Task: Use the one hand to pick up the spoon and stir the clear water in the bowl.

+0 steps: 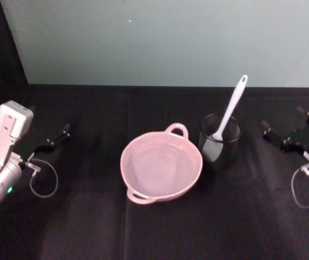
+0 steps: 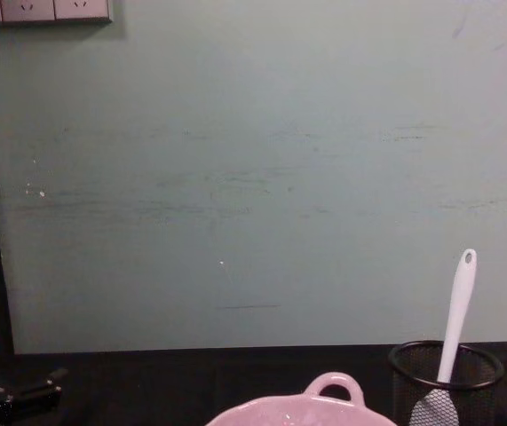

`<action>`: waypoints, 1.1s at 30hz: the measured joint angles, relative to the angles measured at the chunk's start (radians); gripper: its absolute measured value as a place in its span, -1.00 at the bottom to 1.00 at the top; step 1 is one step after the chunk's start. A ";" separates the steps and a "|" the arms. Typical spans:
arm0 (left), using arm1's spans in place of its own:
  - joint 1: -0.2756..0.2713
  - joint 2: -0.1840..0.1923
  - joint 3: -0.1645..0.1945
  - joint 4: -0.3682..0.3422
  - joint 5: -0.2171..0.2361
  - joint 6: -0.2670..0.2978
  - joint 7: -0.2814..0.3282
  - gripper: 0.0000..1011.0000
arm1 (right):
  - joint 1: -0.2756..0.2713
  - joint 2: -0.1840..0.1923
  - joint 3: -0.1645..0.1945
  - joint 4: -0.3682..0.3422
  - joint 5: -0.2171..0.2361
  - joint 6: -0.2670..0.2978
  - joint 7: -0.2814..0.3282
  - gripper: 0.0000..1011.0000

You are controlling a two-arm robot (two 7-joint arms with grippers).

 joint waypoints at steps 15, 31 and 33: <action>0.000 0.000 0.000 0.000 0.000 0.000 0.000 1.00 | 0.064 -0.054 0.138 -0.042 0.547 0.397 0.241 0.98; 0.000 0.000 0.000 0.000 0.000 0.000 0.000 1.00 | 0.274 -0.145 0.028 0.179 0.623 0.473 0.274 0.98; 0.000 0.000 0.000 0.000 0.000 0.000 0.000 1.00 | 0.292 -0.150 0.012 0.202 0.613 0.459 0.285 0.98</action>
